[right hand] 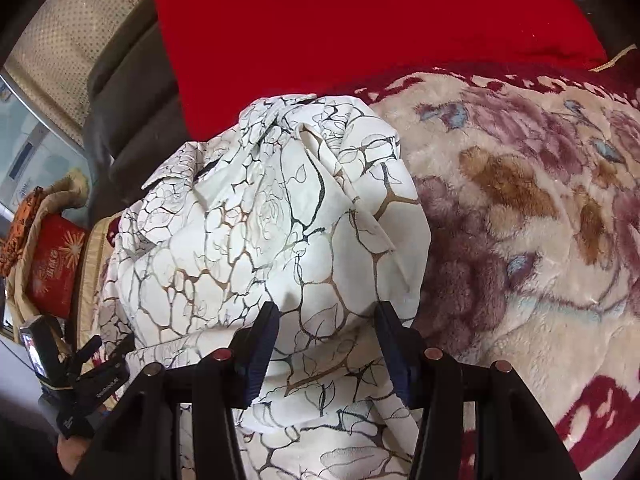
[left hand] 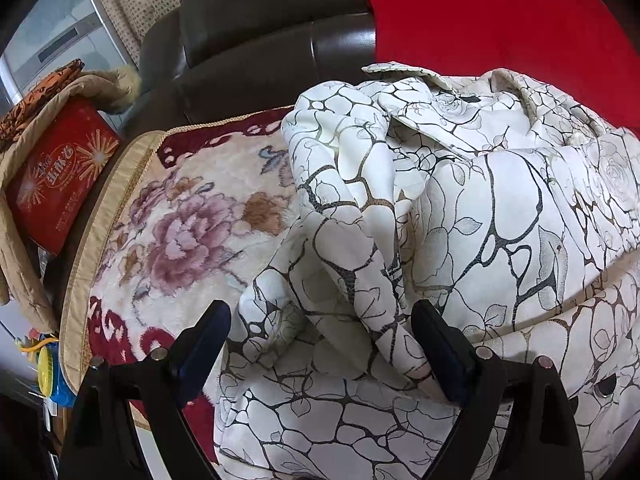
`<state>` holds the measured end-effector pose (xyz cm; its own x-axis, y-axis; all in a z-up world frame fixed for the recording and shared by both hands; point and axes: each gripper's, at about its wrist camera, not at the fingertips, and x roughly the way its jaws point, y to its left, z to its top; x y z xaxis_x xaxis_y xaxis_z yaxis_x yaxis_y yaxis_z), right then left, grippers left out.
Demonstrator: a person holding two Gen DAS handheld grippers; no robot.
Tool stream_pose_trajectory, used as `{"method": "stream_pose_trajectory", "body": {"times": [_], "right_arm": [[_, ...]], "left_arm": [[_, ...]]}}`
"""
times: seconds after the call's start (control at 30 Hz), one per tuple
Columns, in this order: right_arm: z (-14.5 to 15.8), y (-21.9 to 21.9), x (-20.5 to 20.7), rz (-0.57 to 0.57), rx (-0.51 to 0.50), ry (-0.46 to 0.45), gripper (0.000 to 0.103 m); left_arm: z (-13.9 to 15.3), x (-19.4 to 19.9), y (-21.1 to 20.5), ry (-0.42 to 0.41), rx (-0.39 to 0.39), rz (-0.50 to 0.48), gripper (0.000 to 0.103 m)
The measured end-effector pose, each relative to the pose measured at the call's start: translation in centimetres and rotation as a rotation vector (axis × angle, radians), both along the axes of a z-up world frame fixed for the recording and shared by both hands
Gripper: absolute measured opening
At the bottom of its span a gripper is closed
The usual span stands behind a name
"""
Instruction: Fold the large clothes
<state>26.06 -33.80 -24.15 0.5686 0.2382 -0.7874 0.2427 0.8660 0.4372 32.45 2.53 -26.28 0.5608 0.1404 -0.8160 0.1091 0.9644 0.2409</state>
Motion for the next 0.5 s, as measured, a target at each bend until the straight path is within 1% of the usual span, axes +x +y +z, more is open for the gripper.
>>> {"method": "stream_pose_trajectory", "body": {"times": [0.07,0.2,0.27,0.3,0.4,0.43,0.5], "right_arm": [[0.9,-0.3,-0.3,-0.015,0.016,-0.036,0.056],[3.2,-0.2,-0.2,-0.019,0.006,-0.144,0.056],[3.8,0.1,0.2,-0.010,0.002,-0.174,0.056],[3.8,0.3,0.7,-0.004,-0.004,-0.174,0.056],[2.5,0.8,2.3,0.013,0.000,-0.121,0.056],[1.2,1.0,3.1,0.021,-0.001,-0.063,0.056],[-0.6,1.2,3.7,0.019,-0.004,0.009,0.055]], "left_arm": [[0.0,0.0,0.0,-0.002,0.004,-0.004,0.092],[-0.2,0.0,-0.3,-0.007,0.007,-0.009,0.092],[-0.3,0.1,-0.3,-0.006,0.007,-0.011,0.092],[-0.4,0.1,-0.3,-0.005,0.005,-0.012,0.092],[-0.5,0.4,-0.2,-0.001,-0.005,-0.016,0.092],[-0.6,0.4,-0.2,-0.002,-0.009,-0.017,0.092],[-0.5,0.4,-0.1,-0.006,-0.018,-0.021,0.092]]}}
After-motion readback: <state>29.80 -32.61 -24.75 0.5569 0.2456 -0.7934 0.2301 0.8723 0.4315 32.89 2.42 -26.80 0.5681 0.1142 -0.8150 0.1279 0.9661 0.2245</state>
